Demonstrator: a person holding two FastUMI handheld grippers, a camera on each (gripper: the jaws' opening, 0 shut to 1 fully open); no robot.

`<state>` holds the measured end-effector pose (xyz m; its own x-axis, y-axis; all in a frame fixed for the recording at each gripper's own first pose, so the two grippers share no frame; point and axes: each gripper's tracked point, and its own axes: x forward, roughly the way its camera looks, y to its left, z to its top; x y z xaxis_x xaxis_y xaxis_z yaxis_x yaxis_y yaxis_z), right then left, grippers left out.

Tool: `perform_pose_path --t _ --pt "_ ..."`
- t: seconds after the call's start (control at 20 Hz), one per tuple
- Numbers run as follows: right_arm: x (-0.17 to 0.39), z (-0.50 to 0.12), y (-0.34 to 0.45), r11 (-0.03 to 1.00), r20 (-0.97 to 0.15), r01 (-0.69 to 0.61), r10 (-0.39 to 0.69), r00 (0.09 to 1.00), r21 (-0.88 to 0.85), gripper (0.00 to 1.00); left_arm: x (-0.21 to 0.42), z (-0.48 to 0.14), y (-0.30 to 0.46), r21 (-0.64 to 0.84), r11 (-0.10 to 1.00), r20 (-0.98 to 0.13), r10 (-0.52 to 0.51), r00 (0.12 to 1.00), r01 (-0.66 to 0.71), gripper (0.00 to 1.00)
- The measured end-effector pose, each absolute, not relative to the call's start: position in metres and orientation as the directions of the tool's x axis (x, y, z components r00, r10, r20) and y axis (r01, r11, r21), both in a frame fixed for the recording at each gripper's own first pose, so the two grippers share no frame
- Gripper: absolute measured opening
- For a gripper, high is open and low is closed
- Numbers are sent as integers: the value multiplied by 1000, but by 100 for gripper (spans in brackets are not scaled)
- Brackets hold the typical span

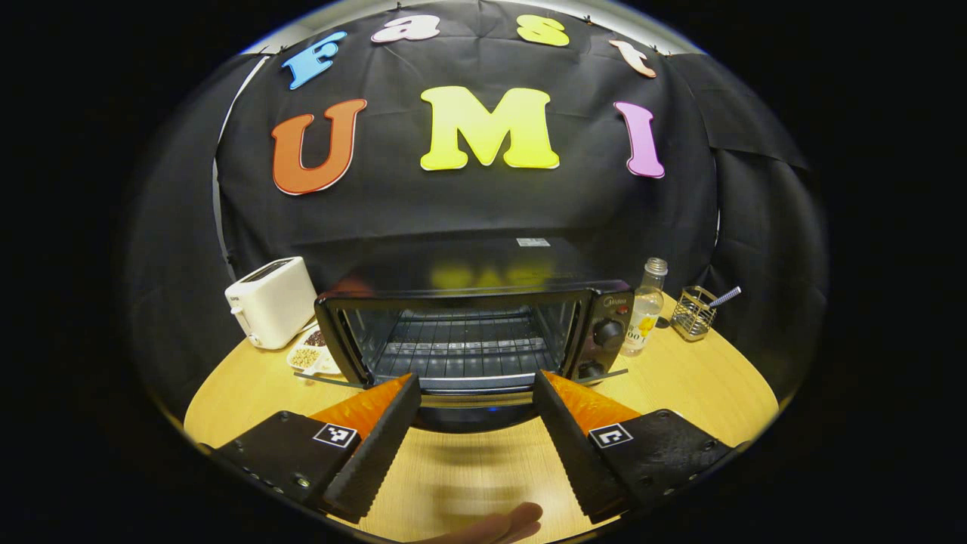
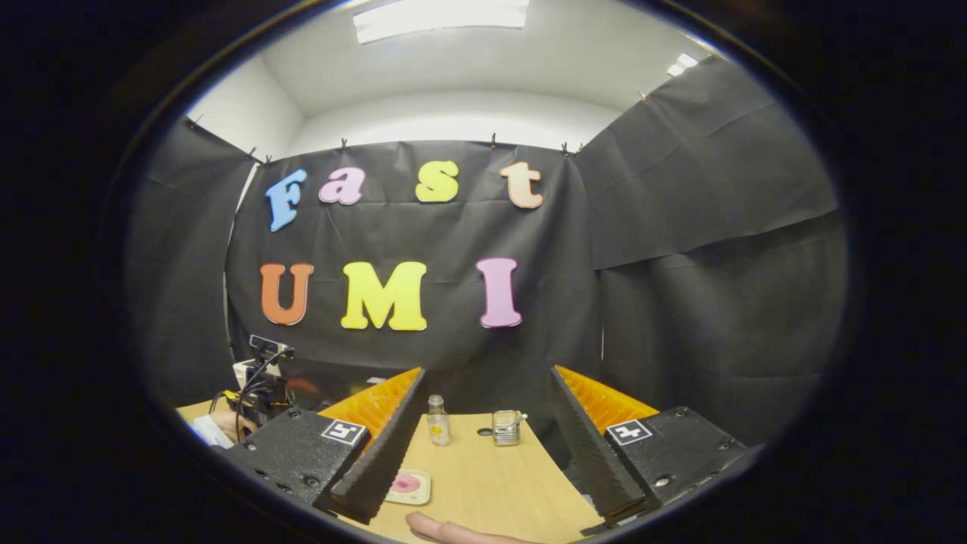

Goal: Open the electric oven with the left hand, put the food in, and close the electric oven.

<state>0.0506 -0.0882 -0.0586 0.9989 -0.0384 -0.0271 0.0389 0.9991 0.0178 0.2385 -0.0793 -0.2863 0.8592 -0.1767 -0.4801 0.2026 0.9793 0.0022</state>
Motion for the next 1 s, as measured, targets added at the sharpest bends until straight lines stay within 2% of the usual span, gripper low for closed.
perform_pose_path --t 0.4,0.75,0.9,1.0 --pt "30 -59 -90 999 -38 41 -39 998 31 100 191 -328 -72 -1 980 -503 -175 847 201 96" --pt "22 -61 -87 998 -56 56 -55 997 21 100 165 -376 -67 11 977 -594 -165 787 213 96" --pt "27 -72 -77 999 -102 31 -30 994 16 99 157 -397 -67 -6 979 -644 -160 748 204 95" --pt "30 -79 -71 1000 -138 13 -11 990 17 100 157 -397 -68 -5 979 -636 -160 755 203 95"
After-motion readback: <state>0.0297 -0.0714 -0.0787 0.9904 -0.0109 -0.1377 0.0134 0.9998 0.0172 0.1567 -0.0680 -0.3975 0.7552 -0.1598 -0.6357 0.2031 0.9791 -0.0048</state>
